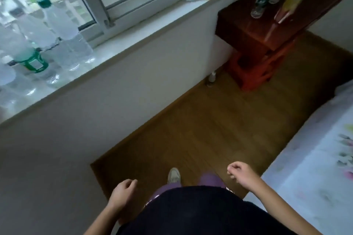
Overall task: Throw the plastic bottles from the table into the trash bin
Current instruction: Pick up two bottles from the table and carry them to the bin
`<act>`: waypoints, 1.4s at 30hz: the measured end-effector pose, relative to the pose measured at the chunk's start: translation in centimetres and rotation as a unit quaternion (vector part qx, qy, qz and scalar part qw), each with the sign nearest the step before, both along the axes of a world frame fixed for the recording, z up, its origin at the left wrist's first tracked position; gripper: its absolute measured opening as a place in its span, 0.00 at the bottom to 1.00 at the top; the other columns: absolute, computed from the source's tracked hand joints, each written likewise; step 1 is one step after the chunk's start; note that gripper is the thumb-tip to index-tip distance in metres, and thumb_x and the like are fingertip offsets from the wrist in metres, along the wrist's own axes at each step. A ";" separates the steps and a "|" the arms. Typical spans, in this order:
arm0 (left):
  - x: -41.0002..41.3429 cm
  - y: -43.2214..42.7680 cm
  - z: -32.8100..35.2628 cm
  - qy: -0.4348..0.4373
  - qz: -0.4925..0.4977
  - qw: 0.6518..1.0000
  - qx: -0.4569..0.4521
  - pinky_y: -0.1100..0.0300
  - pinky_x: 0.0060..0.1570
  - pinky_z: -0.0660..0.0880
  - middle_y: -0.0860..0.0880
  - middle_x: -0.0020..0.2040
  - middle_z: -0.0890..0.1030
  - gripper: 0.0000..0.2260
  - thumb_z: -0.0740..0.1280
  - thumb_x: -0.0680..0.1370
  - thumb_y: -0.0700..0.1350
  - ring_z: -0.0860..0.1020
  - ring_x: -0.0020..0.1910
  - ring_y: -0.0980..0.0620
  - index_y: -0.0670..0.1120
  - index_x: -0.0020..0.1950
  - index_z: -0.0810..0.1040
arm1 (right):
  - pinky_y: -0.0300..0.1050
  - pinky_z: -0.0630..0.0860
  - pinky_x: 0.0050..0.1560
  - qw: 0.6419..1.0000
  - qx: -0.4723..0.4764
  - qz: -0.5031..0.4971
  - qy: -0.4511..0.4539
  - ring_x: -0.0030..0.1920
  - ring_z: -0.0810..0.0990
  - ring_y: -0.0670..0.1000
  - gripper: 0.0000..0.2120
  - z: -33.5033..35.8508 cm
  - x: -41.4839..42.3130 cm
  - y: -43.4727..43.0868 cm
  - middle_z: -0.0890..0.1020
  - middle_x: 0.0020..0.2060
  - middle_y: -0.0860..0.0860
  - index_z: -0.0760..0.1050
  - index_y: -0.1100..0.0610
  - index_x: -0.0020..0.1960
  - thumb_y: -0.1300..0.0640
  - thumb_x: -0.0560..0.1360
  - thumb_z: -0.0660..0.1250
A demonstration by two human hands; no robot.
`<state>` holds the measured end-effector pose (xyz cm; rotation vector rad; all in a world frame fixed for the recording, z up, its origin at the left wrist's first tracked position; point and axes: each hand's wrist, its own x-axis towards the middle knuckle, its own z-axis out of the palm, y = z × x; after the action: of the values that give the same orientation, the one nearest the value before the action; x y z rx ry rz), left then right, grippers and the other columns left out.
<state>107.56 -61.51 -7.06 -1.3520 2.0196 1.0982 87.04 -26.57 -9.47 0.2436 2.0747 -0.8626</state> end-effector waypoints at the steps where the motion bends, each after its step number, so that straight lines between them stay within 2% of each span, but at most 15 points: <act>1: -3.0 -0.4 0.4 0.002 -0.039 0.999 0.000 0.54 0.47 0.73 0.55 0.38 0.78 0.14 0.62 0.82 0.51 0.76 0.40 0.55 0.53 0.36 0.74 | 0.52 0.79 0.50 1.000 0.008 -0.030 0.000 0.48 0.84 0.57 0.07 0.0 -0.2 0.8 0.86 0.45 0.56 0.81 0.55 0.47 0.53 0.78 0.65; 3: -8.3 -1.3 -0.4 0.000 -0.099 0.995 0.010 0.54 0.52 0.74 0.53 0.45 0.82 0.12 0.62 0.81 0.55 0.80 0.48 0.51 0.51 0.44 0.79 | 0.50 0.79 0.50 0.996 0.020 -0.090 0.003 0.47 0.84 0.53 0.08 0.4 -0.3 2.5 0.86 0.43 0.53 0.81 0.54 0.47 0.53 0.78 0.65; 4: -11.0 -1.5 -0.9 0.002 -0.115 0.993 0.017 0.53 0.54 0.76 0.50 0.49 0.84 0.17 0.62 0.79 0.59 0.82 0.51 0.49 0.47 0.51 0.82 | 0.49 0.78 0.49 0.991 0.024 -0.129 0.002 0.47 0.84 0.53 0.08 0.4 -0.2 3.5 0.85 0.43 0.52 0.81 0.54 0.47 0.53 0.78 0.65; 6: -15.8 -2.3 -3.2 -0.001 -0.144 0.989 0.040 0.50 0.49 0.80 0.46 0.48 0.86 0.26 0.62 0.76 0.64 0.84 0.47 0.47 0.43 0.57 0.80 | 0.51 0.79 0.50 0.978 0.033 -0.205 -0.014 0.46 0.84 0.55 0.07 0.0 0.2 5.8 0.85 0.41 0.52 0.81 0.55 0.46 0.54 0.77 0.66; 9: -23.7 -0.7 -3.8 -0.001 -0.221 0.974 0.043 0.51 0.38 0.79 0.48 0.41 0.84 0.22 0.63 0.78 0.60 0.82 0.37 0.50 0.43 0.56 0.81 | 0.60 0.79 0.51 0.956 0.040 -0.287 -0.045 0.45 0.84 0.63 0.08 -1.3 1.2 9.5 0.85 0.41 0.58 0.80 0.62 0.47 0.58 0.77 0.66; 11: -28.6 1.8 -2.7 0.011 -0.253 0.967 0.036 0.49 0.39 0.79 0.47 0.42 0.85 0.19 0.63 0.79 0.58 0.83 0.39 0.48 0.43 0.55 0.81 | 0.55 0.76 0.45 0.945 0.036 -0.321 -0.055 0.43 0.82 0.63 0.10 -1.6 1.0 11.2 0.84 0.42 0.61 0.79 0.65 0.47 0.59 0.79 0.64; 13: -32.9 3.9 -2.8 0.017 -0.279 0.960 0.036 0.52 0.37 0.79 0.47 0.42 0.85 0.17 0.63 0.80 0.56 0.84 0.40 0.47 0.42 0.53 0.81 | 0.49 0.74 0.45 0.932 0.033 -0.355 -0.062 0.45 0.82 0.60 0.09 -1.6 -0.6 12.7 0.84 0.44 0.61 0.79 0.61 0.46 0.59 0.80 0.62; 15: -36.2 5.8 -2.9 0.021 -0.280 0.959 0.033 0.58 0.33 0.77 0.45 0.43 0.85 0.16 0.63 0.81 0.53 0.83 0.39 0.49 0.41 0.53 0.80 | 0.50 0.76 0.46 0.926 0.020 -0.370 -0.074 0.47 0.83 0.61 0.10 -1.9 -2.9 14.1 0.84 0.45 0.61 0.79 0.61 0.47 0.57 0.80 0.63; 19: -42.1 9.1 -1.9 0.020 -0.283 0.959 0.024 0.57 0.33 0.75 0.42 0.41 0.84 0.14 0.62 0.82 0.49 0.82 0.35 0.46 0.42 0.45 0.80 | 0.50 0.75 0.46 0.927 0.001 -0.369 -0.068 0.42 0.81 0.57 0.10 -1.2 -10.3 16.4 0.83 0.42 0.58 0.77 0.62 0.43 0.56 0.77 0.64; 24: -49.2 12.0 -1.8 0.016 -0.262 0.965 0.020 0.58 0.29 0.73 0.41 0.42 0.84 0.13 0.62 0.83 0.48 0.82 0.34 0.44 0.39 0.49 0.80 | 0.49 0.77 0.55 0.942 -0.025 -0.334 0.001 0.49 0.83 0.53 0.07 1.7 -22.4 19.5 0.85 0.47 0.52 0.78 0.53 0.48 0.53 0.79 0.63; 30: -58.2 16.7 -2.6 -0.003 -0.285 0.958 0.024 0.59 0.29 0.72 0.42 0.43 0.85 0.13 0.62 0.82 0.49 0.81 0.32 0.46 0.41 0.51 0.80 | 0.50 0.78 0.58 0.933 -0.040 -0.352 0.070 0.50 0.83 0.49 0.08 3.9 -32.2 23.8 0.84 0.48 0.48 0.78 0.52 0.53 0.51 0.79 0.63; 34: -65.2 22.5 -3.5 -0.013 -0.316 0.948 0.046 0.58 0.31 0.71 0.43 0.42 0.84 0.11 0.63 0.82 0.48 0.80 0.32 0.47 0.42 0.50 0.79 | 0.48 0.79 0.55 0.921 -0.027 -0.386 0.045 0.48 0.83 0.50 0.05 3.1 -35.4 27.3 0.84 0.46 0.50 0.78 0.52 0.48 0.54 0.79 0.64; 37: -70.7 28.1 -3.5 -0.025 -0.381 0.921 0.076 0.57 0.34 0.72 0.43 0.41 0.85 0.12 0.62 0.82 0.48 0.81 0.35 0.47 0.44 0.45 0.80 | 0.41 0.73 0.41 0.905 0.005 -0.425 0.024 0.38 0.80 0.49 0.09 2.4 -36.0 30.0 0.81 0.39 0.52 0.77 0.58 0.42 0.57 0.79 0.64; 39: -74.6 31.7 -3.1 -0.023 -0.428 0.899 0.088 0.55 0.38 0.74 0.44 0.41 0.85 0.13 0.62 0.82 0.50 0.81 0.37 0.47 0.44 0.45 0.81 | 0.43 0.73 0.41 0.892 0.017 -0.452 0.008 0.37 0.79 0.52 0.09 1.9 -35.8 31.9 0.81 0.38 0.58 0.75 0.60 0.40 0.58 0.78 0.64; 42: -80.2 37.1 -1.6 -0.001 -0.495 0.863 0.100 0.51 0.43 0.77 0.46 0.43 0.85 0.13 0.62 0.81 0.53 0.84 0.41 0.47 0.47 0.46 0.82 | 0.46 0.75 0.40 0.875 0.029 -0.484 -0.008 0.40 0.81 0.55 0.10 1.4 -36.2 34.8 0.84 0.44 0.64 0.79 0.66 0.46 0.59 0.79 0.65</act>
<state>27.33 -24.40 -8.70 -0.0952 2.0735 0.7466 50.79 8.18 -8.04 1.3968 1.9056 -1.3435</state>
